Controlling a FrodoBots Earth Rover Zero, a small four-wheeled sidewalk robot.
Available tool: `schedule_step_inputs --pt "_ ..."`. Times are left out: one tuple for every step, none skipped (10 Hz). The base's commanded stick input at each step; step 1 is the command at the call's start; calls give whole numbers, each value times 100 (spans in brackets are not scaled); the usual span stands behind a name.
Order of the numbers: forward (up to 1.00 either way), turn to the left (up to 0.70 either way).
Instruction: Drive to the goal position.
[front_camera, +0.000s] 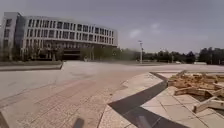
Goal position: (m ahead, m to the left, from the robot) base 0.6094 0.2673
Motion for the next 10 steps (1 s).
schedule_step_inputs --pt "0 0" --pt "0 0" --pt "35 0" --pt "70 1" --pt "70 1" --pt "70 1" --pt "70 1" --pt "70 1" --pt "70 1" --pt "70 1"
